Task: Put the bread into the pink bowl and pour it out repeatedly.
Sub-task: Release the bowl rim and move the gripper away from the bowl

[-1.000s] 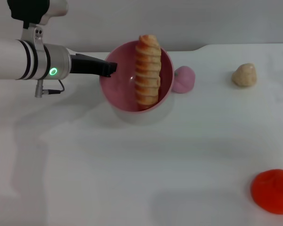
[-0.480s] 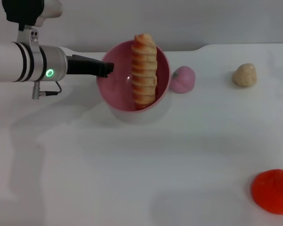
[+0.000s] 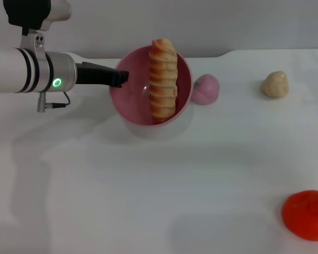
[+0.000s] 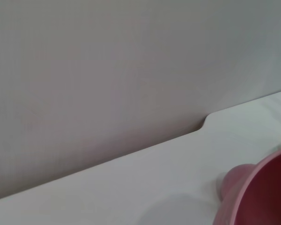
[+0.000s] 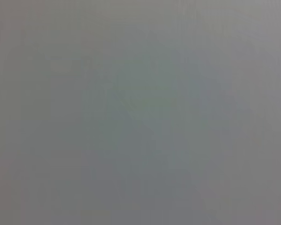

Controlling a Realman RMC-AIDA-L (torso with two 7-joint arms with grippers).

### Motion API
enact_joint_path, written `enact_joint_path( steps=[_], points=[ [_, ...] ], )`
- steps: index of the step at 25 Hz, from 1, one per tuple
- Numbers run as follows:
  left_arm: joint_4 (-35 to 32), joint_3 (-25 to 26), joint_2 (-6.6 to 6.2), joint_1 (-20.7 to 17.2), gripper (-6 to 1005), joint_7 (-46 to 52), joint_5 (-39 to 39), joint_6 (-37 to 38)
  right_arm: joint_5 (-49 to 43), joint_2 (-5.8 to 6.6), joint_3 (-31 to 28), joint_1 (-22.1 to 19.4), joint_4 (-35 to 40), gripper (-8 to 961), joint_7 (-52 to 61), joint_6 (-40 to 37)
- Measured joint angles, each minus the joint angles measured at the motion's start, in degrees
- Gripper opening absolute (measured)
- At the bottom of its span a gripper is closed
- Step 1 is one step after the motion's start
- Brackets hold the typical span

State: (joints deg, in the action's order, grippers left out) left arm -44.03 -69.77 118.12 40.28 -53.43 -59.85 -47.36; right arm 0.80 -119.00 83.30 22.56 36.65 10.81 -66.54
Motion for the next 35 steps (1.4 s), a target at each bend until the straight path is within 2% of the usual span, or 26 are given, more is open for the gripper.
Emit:
enact_joint_path(
  steps=[17,25,30,35],
  points=[
    [0.0,-2.9,0.14,0.1,51,-0.1,-0.3,3.3,0.0,-0.06,-0.2,0.5,-0.4,428,0.0,0.0],
    [0.0,-2.4,-0.59,0.8,51,1.5,0.3,-2.5,0.0,-0.03,-0.2,0.5,-0.7,428,0.0,0.0],
    [-0.3,-2.3,-1.05,1.7,51,5.0,4.7,-7.1,0.0,-0.03,-0.2,0.4,-1.8,428,0.0,-0.2],
    [-0.6,-2.3,-0.96,3.2,51,10.2,13.9,-11.8,0.0,0.01,-0.3,0.6,-2.4,428,0.0,-0.3]
  ],
)
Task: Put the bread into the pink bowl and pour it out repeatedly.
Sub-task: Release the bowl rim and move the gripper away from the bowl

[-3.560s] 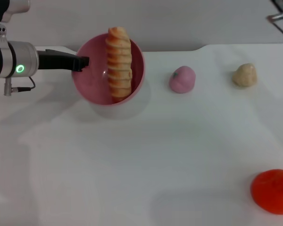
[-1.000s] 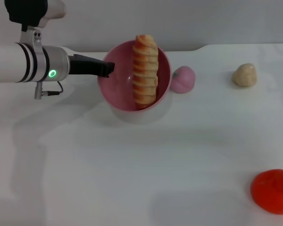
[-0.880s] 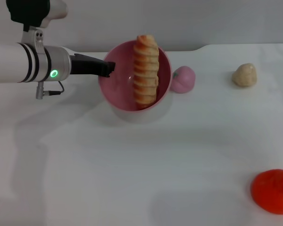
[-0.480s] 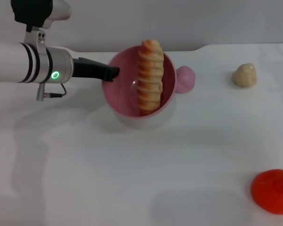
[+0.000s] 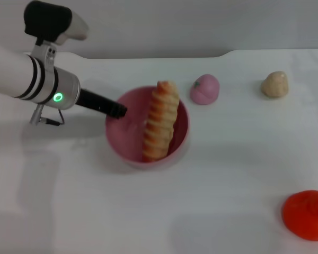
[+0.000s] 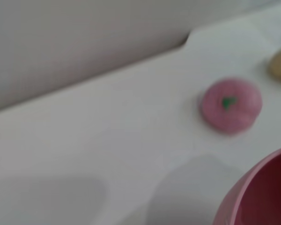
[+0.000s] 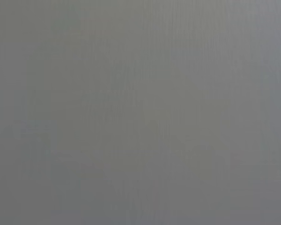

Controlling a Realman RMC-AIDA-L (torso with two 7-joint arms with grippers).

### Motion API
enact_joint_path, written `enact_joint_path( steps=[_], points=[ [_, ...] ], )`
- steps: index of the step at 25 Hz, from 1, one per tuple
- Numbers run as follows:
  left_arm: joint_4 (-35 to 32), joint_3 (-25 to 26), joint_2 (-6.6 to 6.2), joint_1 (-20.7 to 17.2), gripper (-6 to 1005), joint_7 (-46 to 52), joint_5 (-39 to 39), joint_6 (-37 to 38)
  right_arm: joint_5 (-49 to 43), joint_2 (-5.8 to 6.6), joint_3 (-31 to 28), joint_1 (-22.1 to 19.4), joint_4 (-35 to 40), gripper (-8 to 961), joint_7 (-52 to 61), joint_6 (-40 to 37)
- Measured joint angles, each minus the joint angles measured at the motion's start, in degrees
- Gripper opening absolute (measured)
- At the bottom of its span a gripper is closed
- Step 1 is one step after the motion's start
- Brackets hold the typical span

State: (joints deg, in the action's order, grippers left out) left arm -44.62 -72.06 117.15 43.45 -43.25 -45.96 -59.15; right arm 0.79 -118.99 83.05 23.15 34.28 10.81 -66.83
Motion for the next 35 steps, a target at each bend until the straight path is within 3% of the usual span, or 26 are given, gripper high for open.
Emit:
enact_joint_path(
  steps=[15,35],
  points=[
    [-1.6,-0.1,0.28,2.7,52,2.9,9.1,-8.3,0.0,-0.01,0.0,-0.4,-0.1,428,0.0,-0.1],
    [-1.2,-0.6,0.35,3.2,52,3.0,9.8,-11.0,0.0,-0.01,0.1,-0.5,-0.9,428,0.5,-1.1]
  ],
)
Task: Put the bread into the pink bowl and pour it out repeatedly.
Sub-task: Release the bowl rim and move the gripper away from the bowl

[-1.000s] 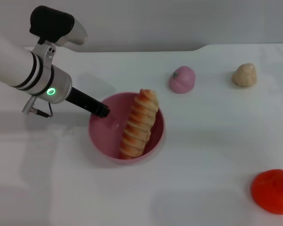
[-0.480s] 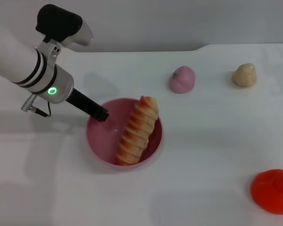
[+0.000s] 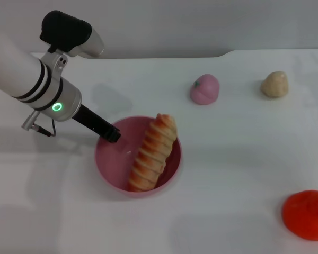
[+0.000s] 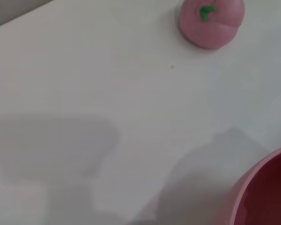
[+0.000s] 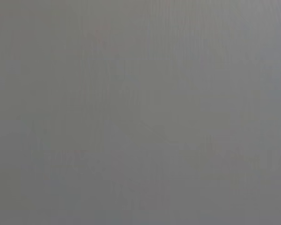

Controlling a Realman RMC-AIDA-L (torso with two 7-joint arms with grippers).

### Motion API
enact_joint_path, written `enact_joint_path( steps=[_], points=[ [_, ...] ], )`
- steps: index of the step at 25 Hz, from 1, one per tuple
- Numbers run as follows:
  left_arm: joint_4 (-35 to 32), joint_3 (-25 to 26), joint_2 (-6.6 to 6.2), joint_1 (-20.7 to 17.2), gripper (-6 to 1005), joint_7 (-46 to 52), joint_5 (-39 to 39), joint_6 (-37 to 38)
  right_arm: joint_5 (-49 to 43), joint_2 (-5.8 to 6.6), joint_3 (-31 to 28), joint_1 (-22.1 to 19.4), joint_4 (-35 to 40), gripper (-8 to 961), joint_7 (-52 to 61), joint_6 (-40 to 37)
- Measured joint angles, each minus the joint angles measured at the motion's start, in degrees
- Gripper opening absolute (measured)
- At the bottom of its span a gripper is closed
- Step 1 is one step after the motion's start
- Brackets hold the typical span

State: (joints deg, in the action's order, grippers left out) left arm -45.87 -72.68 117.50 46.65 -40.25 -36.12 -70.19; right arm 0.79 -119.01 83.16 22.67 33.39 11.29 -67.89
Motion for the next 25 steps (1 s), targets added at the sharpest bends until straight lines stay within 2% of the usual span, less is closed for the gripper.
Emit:
enact_joint_path(
  steps=[25],
  points=[
    [0.3,0.3,0.09,0.2,52,0.7,2.9,-1.1,0.0,-0.09,0.4,-0.7,-0.3,428,0.1,-1.4]
  ],
)
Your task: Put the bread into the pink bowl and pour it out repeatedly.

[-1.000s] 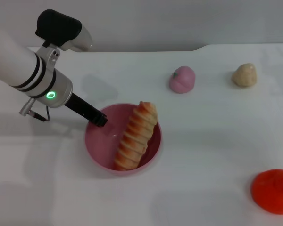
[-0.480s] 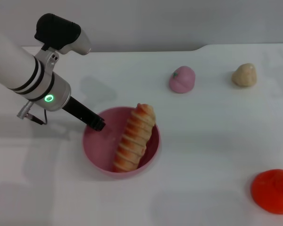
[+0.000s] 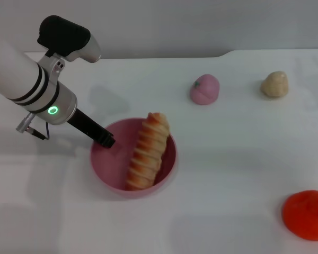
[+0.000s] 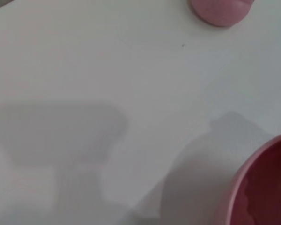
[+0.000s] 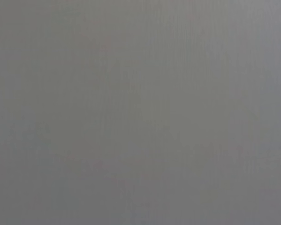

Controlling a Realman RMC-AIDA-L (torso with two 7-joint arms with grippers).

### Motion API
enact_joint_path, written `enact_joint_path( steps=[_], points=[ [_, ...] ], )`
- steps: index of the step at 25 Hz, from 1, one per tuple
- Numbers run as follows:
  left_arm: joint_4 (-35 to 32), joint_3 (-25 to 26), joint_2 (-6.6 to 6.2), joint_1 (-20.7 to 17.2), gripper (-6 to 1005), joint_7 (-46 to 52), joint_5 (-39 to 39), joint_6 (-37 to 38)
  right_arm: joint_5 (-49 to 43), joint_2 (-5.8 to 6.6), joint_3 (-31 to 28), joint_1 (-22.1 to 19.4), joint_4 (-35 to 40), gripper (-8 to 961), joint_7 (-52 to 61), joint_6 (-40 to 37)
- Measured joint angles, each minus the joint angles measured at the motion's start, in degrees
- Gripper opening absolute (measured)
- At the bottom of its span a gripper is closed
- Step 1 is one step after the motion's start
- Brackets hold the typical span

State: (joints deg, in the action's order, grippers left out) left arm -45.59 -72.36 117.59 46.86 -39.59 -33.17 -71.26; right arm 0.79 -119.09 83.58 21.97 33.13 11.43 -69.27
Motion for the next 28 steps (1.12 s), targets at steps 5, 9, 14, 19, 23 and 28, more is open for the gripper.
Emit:
enact_joint_path(
  steps=[5,9,14,19,23,28],
  points=[
    [-0.5,0.2,0.00,0.1,73,0.0,0.0,-0.9,0.0,0.00,0.0,0.0,-0.3,428,0.0,0.0],
    [-1.0,0.2,0.00,0.2,116,0.1,0.0,-1.3,0.0,0.00,0.1,0.1,-0.5,428,0.0,0.0],
    [-3.1,0.3,0.00,0.1,224,0.6,-0.1,-2.2,0.0,0.00,0.1,0.1,-0.5,428,0.0,0.0],
    [-6.4,1.0,-0.16,-0.6,327,1.8,-0.1,-3.5,0.0,0.00,0.0,0.1,-0.8,428,0.0,0.0],
    [-10.0,2.1,-0.30,-1.1,420,2.1,0.0,-5.5,0.0,0.07,-0.2,0.2,-1.3,428,0.0,0.0],
    [-16.2,5.4,-0.39,-1.8,541,2.1,2.7,-8.5,0.0,0.09,-0.1,0.3,-1.6,428,0.0,0.0]
  ],
)
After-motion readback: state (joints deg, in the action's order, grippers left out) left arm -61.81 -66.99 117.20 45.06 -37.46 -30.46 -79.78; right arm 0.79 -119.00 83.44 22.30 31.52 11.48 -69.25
